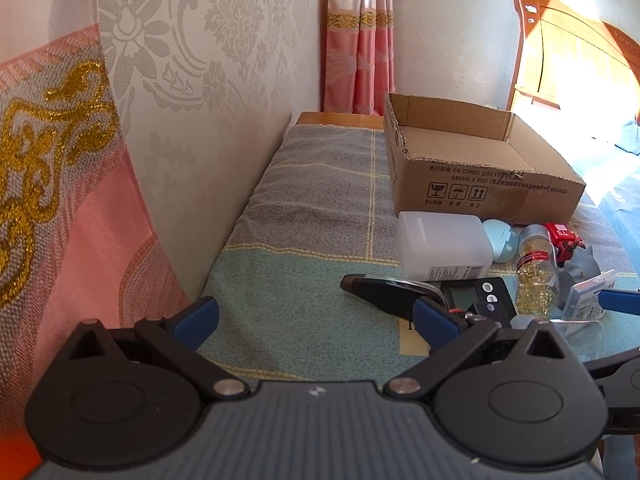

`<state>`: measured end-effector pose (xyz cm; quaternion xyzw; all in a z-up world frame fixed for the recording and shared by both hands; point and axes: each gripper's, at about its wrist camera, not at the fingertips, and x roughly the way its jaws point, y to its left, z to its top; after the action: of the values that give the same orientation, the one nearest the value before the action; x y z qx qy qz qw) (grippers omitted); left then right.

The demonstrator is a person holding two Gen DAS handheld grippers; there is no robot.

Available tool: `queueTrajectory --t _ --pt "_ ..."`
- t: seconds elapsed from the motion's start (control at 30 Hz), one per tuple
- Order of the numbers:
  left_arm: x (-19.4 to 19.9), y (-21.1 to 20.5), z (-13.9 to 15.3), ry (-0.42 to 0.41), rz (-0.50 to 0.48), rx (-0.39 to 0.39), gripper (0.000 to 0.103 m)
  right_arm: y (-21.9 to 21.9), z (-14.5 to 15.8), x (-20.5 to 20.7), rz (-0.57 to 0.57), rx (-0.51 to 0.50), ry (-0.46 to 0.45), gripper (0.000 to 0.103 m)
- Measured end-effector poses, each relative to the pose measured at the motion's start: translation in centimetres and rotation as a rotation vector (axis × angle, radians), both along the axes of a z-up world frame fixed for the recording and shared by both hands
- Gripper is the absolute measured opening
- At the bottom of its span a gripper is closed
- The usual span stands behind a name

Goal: Organize rigid objects
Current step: 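Reach the left tool to the black-red toy cube while the right tool approaches the clear jar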

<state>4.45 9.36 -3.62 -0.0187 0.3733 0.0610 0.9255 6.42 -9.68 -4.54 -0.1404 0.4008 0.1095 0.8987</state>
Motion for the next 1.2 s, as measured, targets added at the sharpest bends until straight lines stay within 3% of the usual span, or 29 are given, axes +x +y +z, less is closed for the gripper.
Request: queueTrajectory --t 0.5,0.73,0.87,1.07,1.2 --pt "0.3 -3.4 0.0 0.013 -0.087 0.009 0.103 -6.1 -0.7 -2.6 -0.056 0.009 -0.002 0.103" --pt "3.4 -5.3 -1.1 -0.004 -0.108 0.069 0.103 -7.5 -0.9 -3.1 -0.031 0.035 0.012 0.103" --pt "5.5 -5.9 -2.6 0.047 -0.108 0.108 0.103 -8.0 -0.8 -3.3 -0.025 0.058 0.020 0.103" --pt "3.8 -5.9 -3.1 0.086 -0.159 0.084 0.103 -8.4 -0.8 -3.3 -0.005 0.063 0.021 0.103" --pt "1.9 -6.2 -2.5 0.068 -0.220 0.083 0.103 -8.5 -1.3 -3.2 0.016 0.063 0.038 0.103"
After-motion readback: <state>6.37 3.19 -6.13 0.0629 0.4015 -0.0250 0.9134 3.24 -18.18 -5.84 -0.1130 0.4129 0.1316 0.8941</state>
